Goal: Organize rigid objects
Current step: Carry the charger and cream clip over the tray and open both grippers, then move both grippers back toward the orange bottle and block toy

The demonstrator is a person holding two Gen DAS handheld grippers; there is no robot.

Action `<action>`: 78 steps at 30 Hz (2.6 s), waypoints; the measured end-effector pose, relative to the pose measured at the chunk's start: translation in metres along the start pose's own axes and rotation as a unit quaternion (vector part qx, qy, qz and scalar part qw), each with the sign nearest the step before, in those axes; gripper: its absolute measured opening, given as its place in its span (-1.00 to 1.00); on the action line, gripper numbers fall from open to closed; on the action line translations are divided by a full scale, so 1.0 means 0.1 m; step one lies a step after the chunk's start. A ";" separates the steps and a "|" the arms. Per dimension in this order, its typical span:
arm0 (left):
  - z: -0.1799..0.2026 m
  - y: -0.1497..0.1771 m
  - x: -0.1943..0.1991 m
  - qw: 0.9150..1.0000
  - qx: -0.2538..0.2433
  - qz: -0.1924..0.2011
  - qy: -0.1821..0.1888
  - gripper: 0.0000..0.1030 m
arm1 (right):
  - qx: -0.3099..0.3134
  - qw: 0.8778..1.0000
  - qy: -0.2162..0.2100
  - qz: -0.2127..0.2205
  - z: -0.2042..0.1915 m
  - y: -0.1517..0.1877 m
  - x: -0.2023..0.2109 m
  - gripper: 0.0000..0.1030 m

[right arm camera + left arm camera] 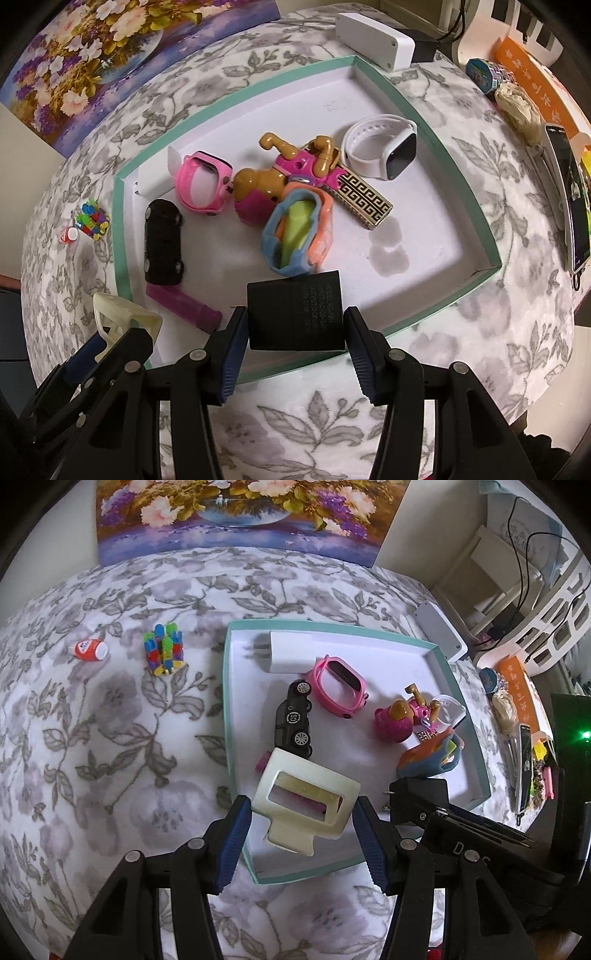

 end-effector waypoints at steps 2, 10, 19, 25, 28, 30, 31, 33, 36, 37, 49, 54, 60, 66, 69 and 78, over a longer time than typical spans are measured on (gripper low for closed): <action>0.01 0.01 -0.03 1.000 -0.002 -0.003 -0.001 0.17 | -0.001 1.000 0.001 -0.001 0.02 0.00 0.00 0.05; 0.00 0.04 -0.12 1.000 -0.003 -0.020 0.000 0.19 | -0.005 1.000 0.004 -0.005 0.05 0.00 -0.01 0.05; -0.04 0.06 -0.14 1.000 0.002 -0.029 -0.003 0.29 | -0.005 1.000 0.003 -0.010 0.03 0.01 -0.03 0.06; -0.07 0.04 -0.08 1.000 0.005 -0.025 -0.012 0.35 | -0.003 1.000 0.002 -0.015 -0.01 0.02 -0.06 0.06; -0.11 0.04 -0.05 1.000 0.008 -0.023 -0.019 0.39 | -0.001 1.000 0.004 -0.016 -0.03 0.03 -0.08 0.06; -0.14 0.04 -0.04 0.999 0.012 -0.024 -0.022 0.40 | -0.001 1.000 0.002 -0.016 -0.05 0.03 -0.07 0.06; -0.16 0.04 -0.03 0.999 0.014 -0.024 -0.025 0.40 | 0.000 1.000 0.001 -0.015 -0.05 0.03 -0.07 0.07; -0.19 0.03 -0.01 0.999 0.016 -0.022 -0.028 0.40 | 0.002 1.000 0.001 -0.014 -0.06 0.02 -0.06 0.09; -0.26 0.02 0.03 0.999 0.023 -0.017 -0.037 0.44 | 0.006 1.000 0.001 -0.011 -0.07 0.02 -0.05 0.20; -0.28 0.02 0.04 0.999 0.025 -0.017 -0.041 0.44 | 0.008 1.000 0.001 -0.010 -0.08 0.02 -0.05 0.20; -0.83 0.07 0.16 0.992 0.076 -0.016 -0.099 0.85 | 0.037 0.999 0.004 0.021 -0.24 0.00 0.04 0.51; -1.15 0.09 0.28 0.985 0.108 -0.003 -0.133 1.00 | 0.055 0.998 -0.007 0.040 -0.39 0.04 0.14 0.63; -1.51 0.17 0.40 0.974 0.153 0.009 -0.165 1.00 | 0.090 0.993 -0.031 0.071 -0.67 0.13 0.29 0.64; -1.85 0.26 0.55 0.964 0.195 0.023 -0.180 1.00 | 0.118 0.989 -0.047 0.079 -0.95 0.23 0.31 0.64; -2.01 0.30 0.59 0.960 0.209 0.025 -0.185 1.00 | 0.123 0.988 -0.048 0.079 -1.06 0.26 0.27 0.64; -2.42 0.35 0.67 0.952 0.252 0.034 -0.170 1.00 | 0.129 0.986 -0.072 0.072 -1.44 0.29 0.20 0.64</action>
Point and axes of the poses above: each gripper's, at about its wrist camera, not at the fingertips, and x roughly against the way its jaws point, z to its right, y to its underside, the point moved 9 cm from there along -x, roughly the way its jaws point, and after that the axes turned 15 degrees about -x, right-handed, at the moved point
